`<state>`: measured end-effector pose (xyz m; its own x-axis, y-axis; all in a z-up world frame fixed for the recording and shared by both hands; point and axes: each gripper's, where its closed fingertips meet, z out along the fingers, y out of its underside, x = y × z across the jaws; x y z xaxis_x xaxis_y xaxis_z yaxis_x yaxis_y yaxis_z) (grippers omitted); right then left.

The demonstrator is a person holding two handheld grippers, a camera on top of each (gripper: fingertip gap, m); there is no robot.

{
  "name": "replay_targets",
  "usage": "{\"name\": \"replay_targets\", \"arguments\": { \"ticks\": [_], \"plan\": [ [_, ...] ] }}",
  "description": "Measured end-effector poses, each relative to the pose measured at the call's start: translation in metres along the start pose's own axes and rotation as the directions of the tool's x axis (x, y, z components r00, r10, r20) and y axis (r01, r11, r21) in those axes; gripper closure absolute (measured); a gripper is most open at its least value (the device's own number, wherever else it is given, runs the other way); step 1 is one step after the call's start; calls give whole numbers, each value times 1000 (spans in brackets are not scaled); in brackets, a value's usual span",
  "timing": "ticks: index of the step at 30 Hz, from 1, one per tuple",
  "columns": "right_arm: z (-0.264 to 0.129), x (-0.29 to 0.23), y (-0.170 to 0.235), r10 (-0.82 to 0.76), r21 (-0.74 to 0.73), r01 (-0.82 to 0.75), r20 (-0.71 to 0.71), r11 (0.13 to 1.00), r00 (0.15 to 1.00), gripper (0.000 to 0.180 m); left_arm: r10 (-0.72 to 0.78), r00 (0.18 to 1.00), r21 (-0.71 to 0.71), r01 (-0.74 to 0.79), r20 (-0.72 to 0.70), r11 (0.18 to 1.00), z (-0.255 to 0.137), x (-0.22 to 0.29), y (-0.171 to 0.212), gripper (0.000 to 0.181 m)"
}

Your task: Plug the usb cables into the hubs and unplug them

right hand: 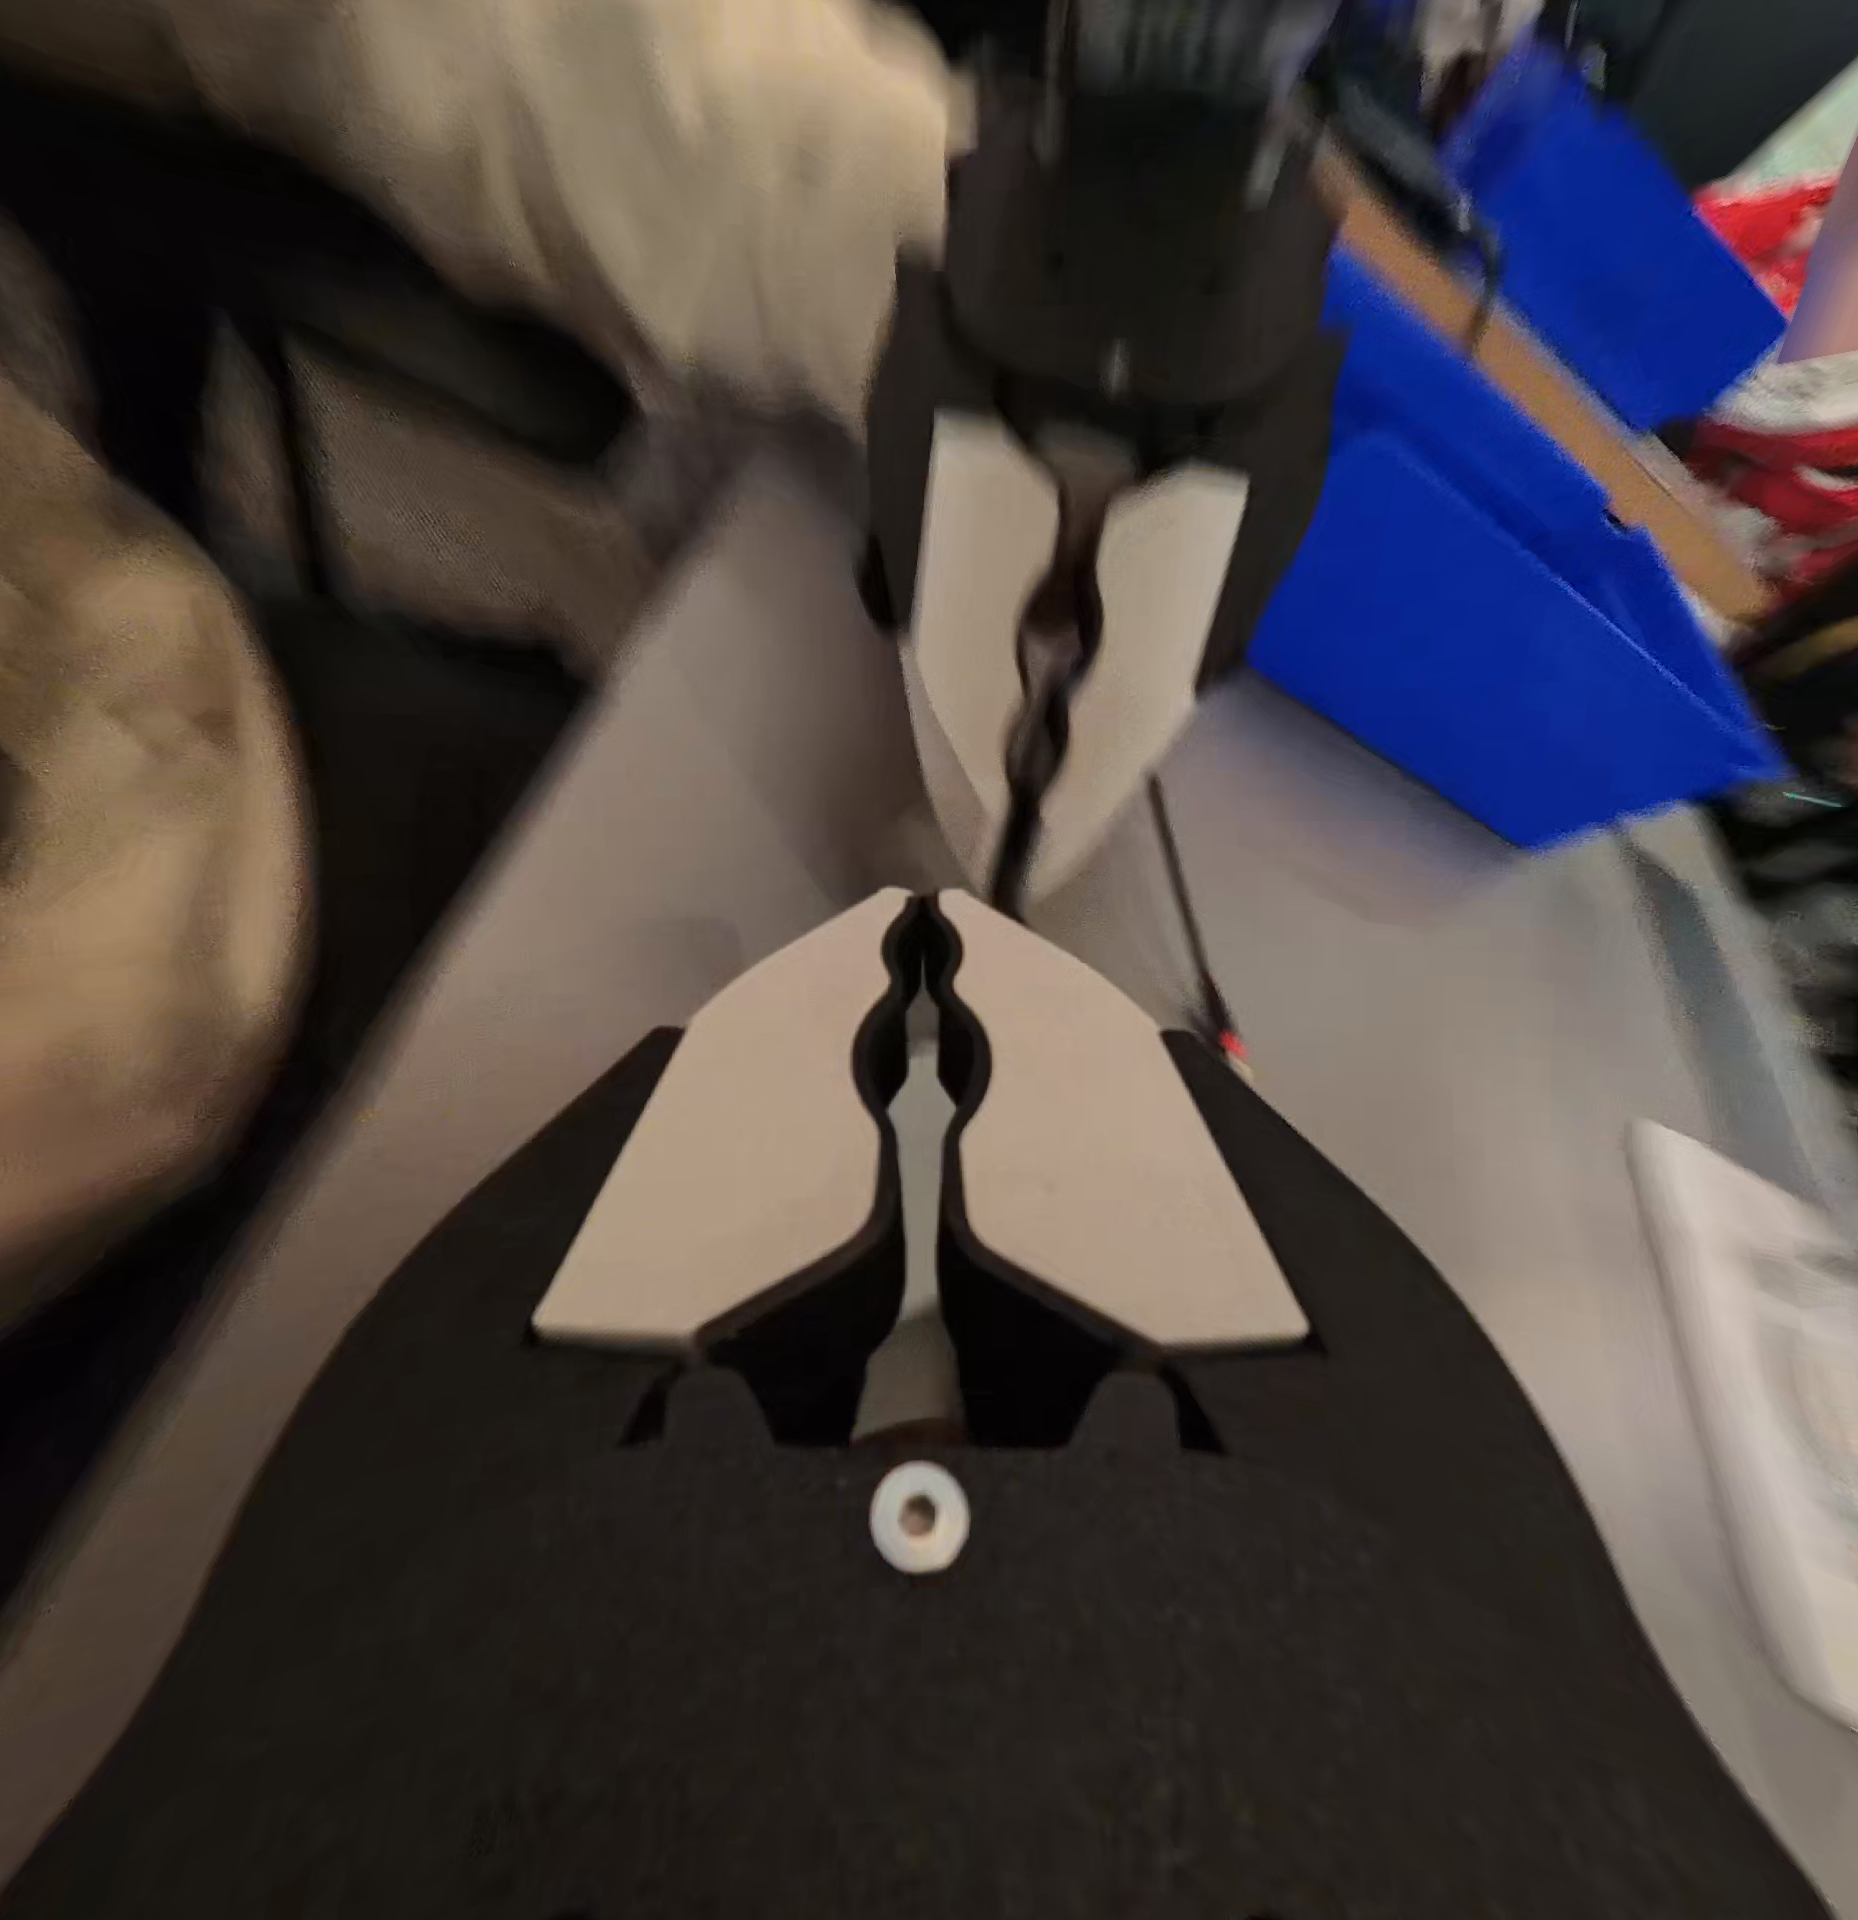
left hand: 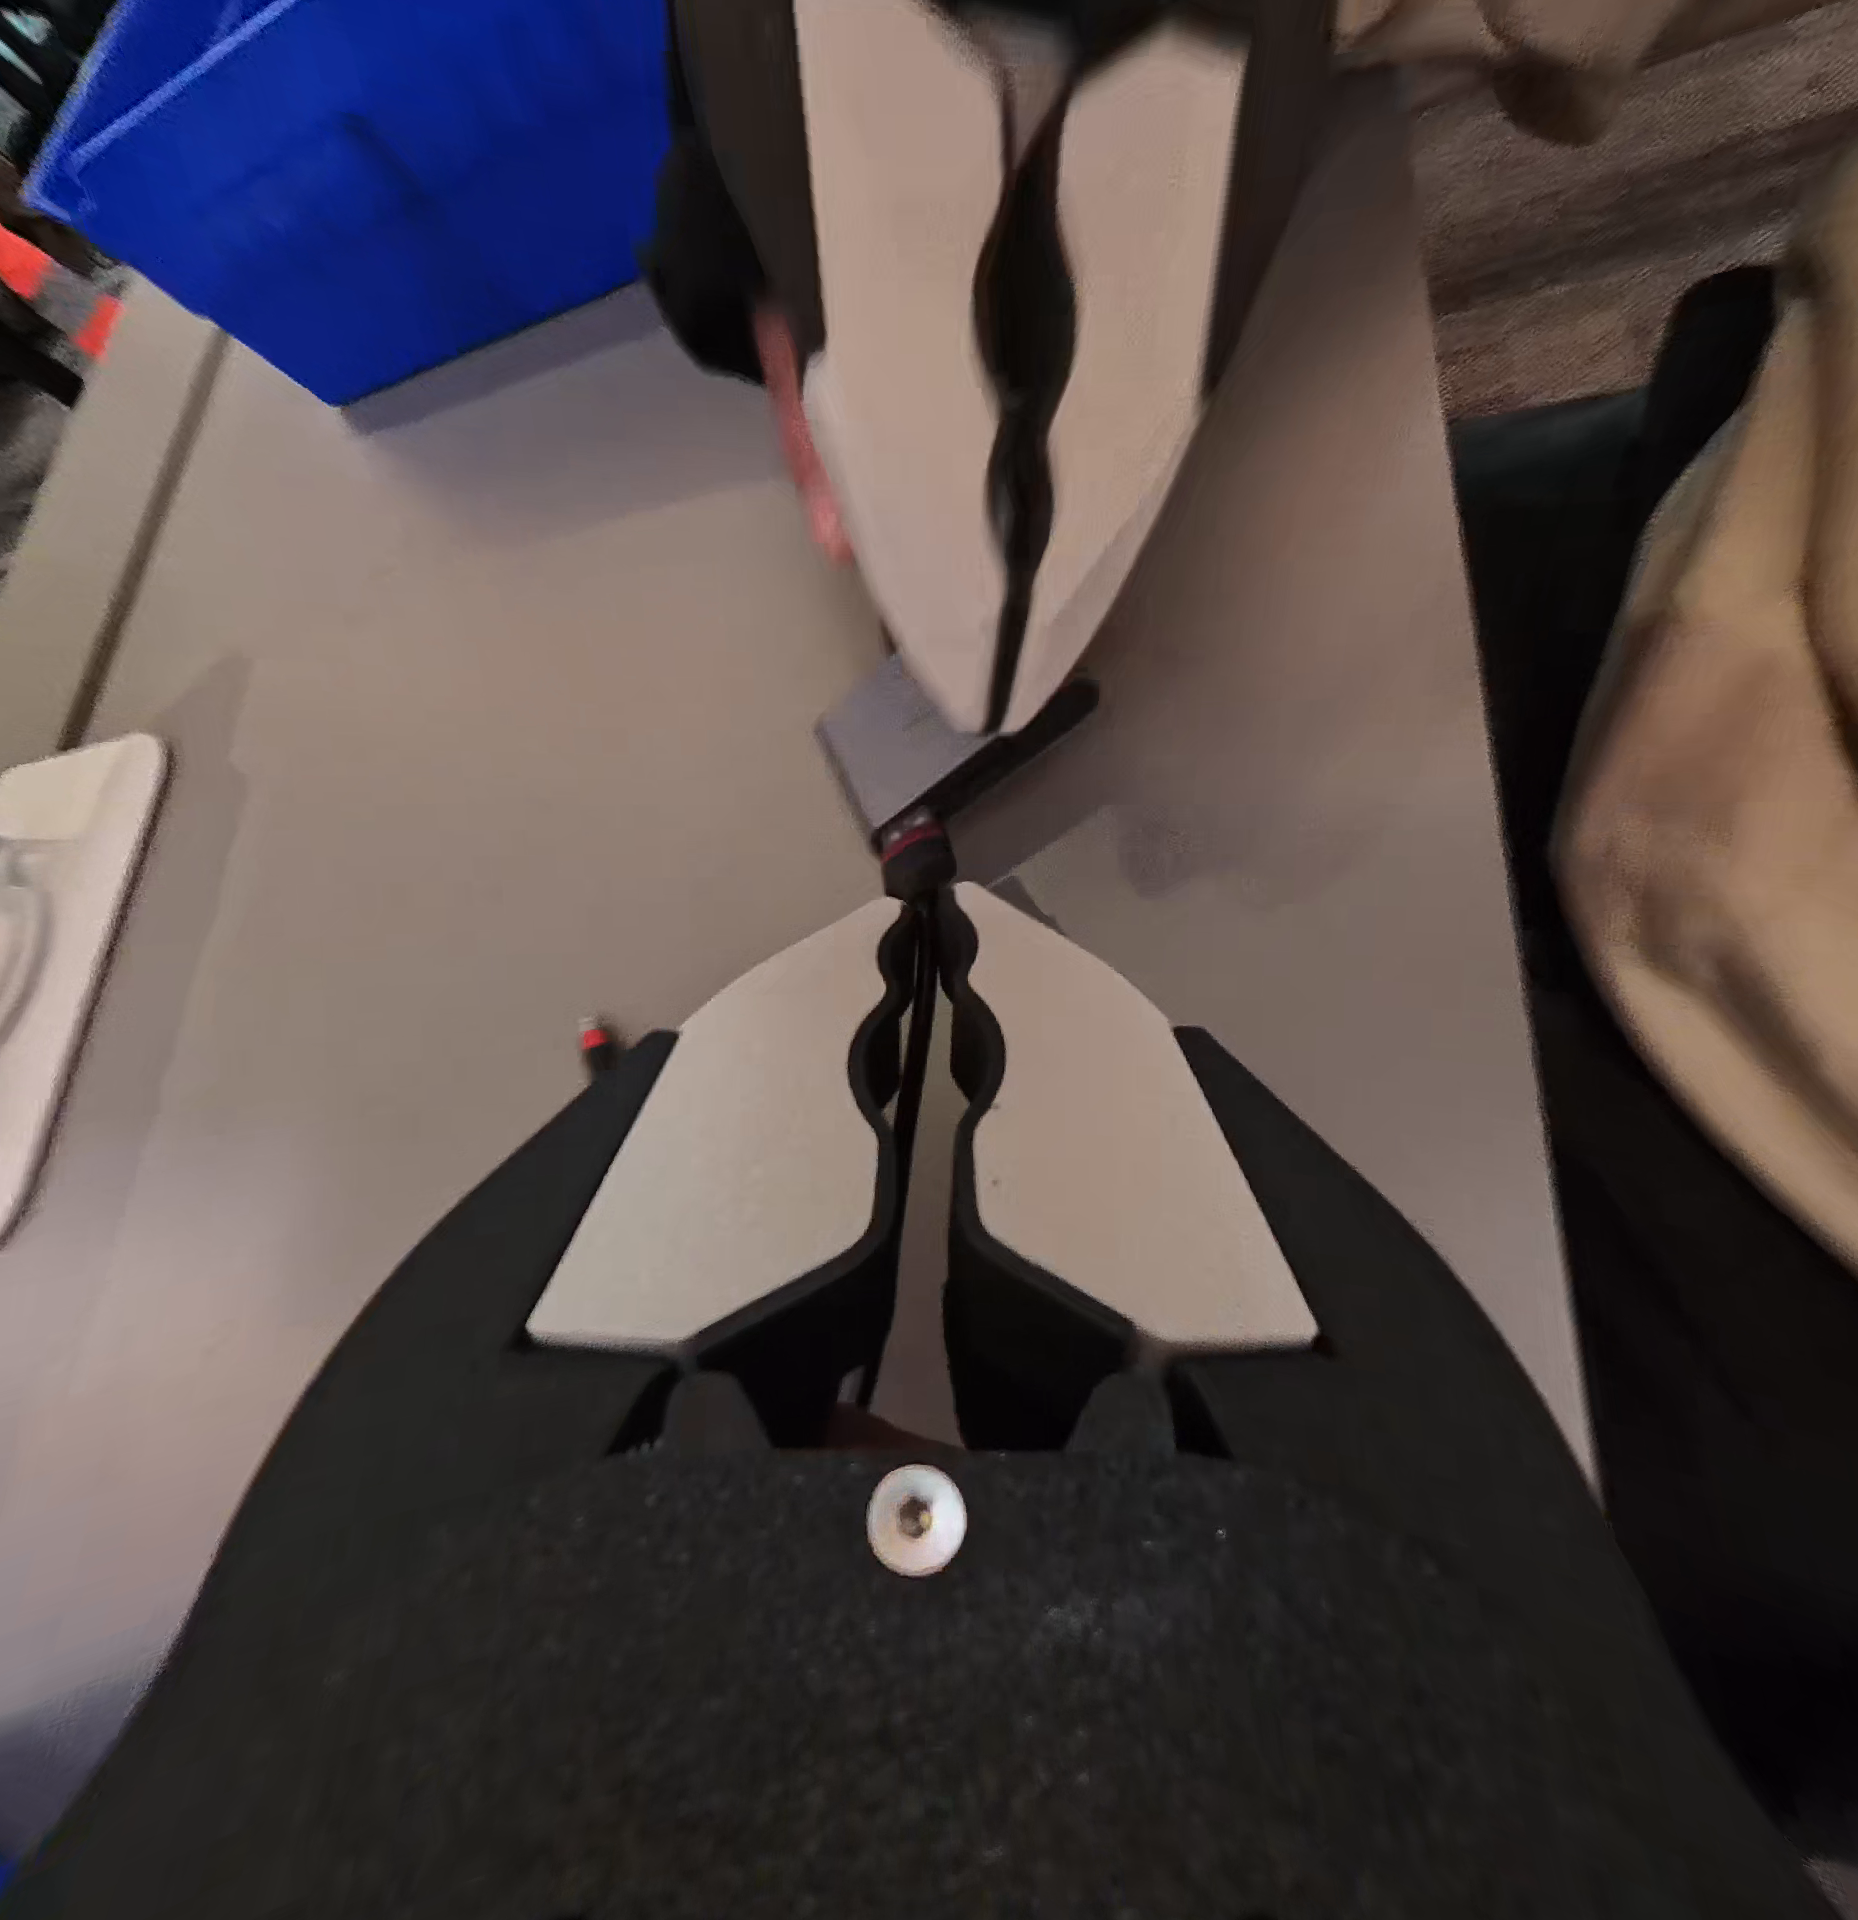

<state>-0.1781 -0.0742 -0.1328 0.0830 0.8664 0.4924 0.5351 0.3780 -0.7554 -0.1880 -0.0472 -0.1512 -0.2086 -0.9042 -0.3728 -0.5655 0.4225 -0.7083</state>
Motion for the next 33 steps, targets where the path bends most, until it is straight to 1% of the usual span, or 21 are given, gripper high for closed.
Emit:
{"name": "replay_targets", "arguments": {
  "ticks": [1,2,3,4,5,6,7,9,10,12,14,16,19,22,24,25,26,27,29,31,33],
  "plan": [
    [3,5,24,-89,-143,84,-29,986,996,180,19,1000,-20,-18,24,1000,1,-3,2,177],
    [2,7,40,-30,-177,25,-23,984,999,180,16,999,-44,-14,38,999,1,-8,8,177],
    [-3,10,47,65,-159,-66,-16,985,998,180,-10,999,-30,11,33,999,-1,-10,10,177],
    [-7,11,51,126,-162,-125,-2,979,992,180,-39,999,-5,39,18,999,-4,-9,9,177],
    [-12,15,52,147,-176,-147,-14,973,989,180,-51,999,0,51,11,999,-5,-8,10,177],
    [-18,20,49,155,-170,-158,-28,973,987,175,-51,999,-9,52,15,999,-7,-9,12,177],
    [-25,28,49,187,-177,-194,-55,965,981,163,-55,998,-17,55,19,998,-8,-9,13,177],
    [-42,34,63,331,-250,-333,-51,909,942,132,-68,997,-14,68,25,998,-10,-7,14,177],
    [-51,34,72,399,-296,-396,-52,869,915,124,-67,997,-17,67,32,998,-10,-5,15,177],
    [-65,30,91,464,-356,-454,-64,817,884,119,-61,997,-4,61,57,998,-8,-2,16,177],
    [-72,20,99,508,-364,-488,-46,793,860,122,-68,993,39,65,101,997,-7,-3,12,177],
    [-75,9,101,528,-366,-502,-33,784,848,126,-97,991,72,90,88,993,-7,1,10,177],
    [-75,3,109,482,-415,-467,-74,781,873,140,-112,991,64,108,67,992,-7,6,18,176],
    [-65,-2,111,445,-474,-422,-70,773,893,144,-127,991,61,124,47,990,-7,7,19,177],
    [-57,-2,108,446,-469,-421,-63,777,893,146,-137,990,80,134,37,988,-8,7,17,177],
    [-53,-2,106,452,-461,-423,-52,780,890,152,-143,989,89,140,33,986,-9,7,16,176],
    [-50,-7,104,462,-455,-419,-17,786,887,168,-147,989,98,144,29,985,-10,8,14,176],
    [-47,-9,101,463,-438,-416,2,797,886,175,-148,989,103,144,28,984,-10,8,13,177],
    [-42,-9,98,434,-424,-391,6,817,901,175,-142,989,104,138,36,985,-10,9,12,177],
    [-43,0,98,323,-422,-317,-58,849,945,175,-143,988,104,137,50,985,-12,7,12,176],
    [-45,7,80,275,-322,-293,-101,900,956,176,-158,985,129,150,61,980,-19,4,9,177]
  ]
}}
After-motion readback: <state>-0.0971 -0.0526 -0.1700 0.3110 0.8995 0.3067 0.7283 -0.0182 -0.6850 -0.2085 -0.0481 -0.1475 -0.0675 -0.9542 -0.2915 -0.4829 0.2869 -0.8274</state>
